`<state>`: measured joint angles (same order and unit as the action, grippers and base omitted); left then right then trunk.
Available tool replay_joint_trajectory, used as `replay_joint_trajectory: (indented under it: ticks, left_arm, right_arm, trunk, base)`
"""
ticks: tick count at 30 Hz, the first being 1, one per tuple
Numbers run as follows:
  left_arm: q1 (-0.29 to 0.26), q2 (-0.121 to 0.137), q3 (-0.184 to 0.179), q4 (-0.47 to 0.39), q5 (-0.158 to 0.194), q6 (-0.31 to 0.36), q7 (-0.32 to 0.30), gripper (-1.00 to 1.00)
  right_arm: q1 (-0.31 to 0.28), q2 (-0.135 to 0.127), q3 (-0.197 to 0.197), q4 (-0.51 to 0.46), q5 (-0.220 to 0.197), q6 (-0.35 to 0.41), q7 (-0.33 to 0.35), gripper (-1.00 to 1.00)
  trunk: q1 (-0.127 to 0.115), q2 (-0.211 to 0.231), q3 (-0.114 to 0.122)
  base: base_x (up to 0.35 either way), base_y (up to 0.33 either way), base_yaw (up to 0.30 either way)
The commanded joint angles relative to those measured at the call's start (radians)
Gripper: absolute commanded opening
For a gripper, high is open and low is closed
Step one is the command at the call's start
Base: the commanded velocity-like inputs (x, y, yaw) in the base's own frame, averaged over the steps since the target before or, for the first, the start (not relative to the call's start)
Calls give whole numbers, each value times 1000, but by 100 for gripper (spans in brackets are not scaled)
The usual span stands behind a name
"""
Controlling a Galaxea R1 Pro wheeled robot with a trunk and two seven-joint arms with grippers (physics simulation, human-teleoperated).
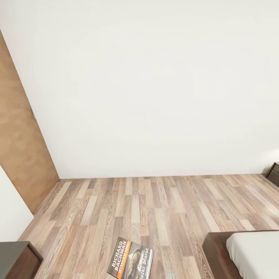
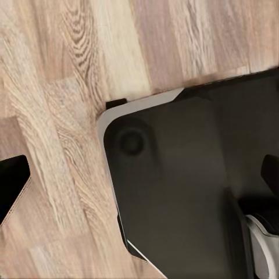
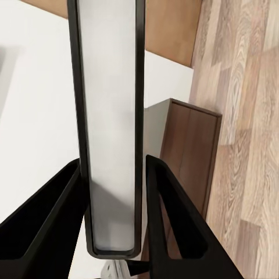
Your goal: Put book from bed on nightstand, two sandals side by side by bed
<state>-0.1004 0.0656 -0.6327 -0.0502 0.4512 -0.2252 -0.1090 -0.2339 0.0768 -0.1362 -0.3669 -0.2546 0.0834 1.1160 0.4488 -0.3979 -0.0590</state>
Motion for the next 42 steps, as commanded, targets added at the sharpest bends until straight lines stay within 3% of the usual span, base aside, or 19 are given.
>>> replay_joint_trajectory:
  ticks: [1, 42]
  left_arm:
    - [-1, 0, -7, 0, 11, -2, -5, 100]
    - [-1, 0, -7, 0, 11, -5, -5, 100]
  right_arm:
    - [-1, 1, -3, 0, -5, 9, 4, -100]
    - [-1, 0, -3, 0, -5, 9, 2, -100]
  trunk:
    - [1, -2, -2]
    - [1, -2, -2]
  base:
    - [338, 0, -10]
    - [338, 49, -1]
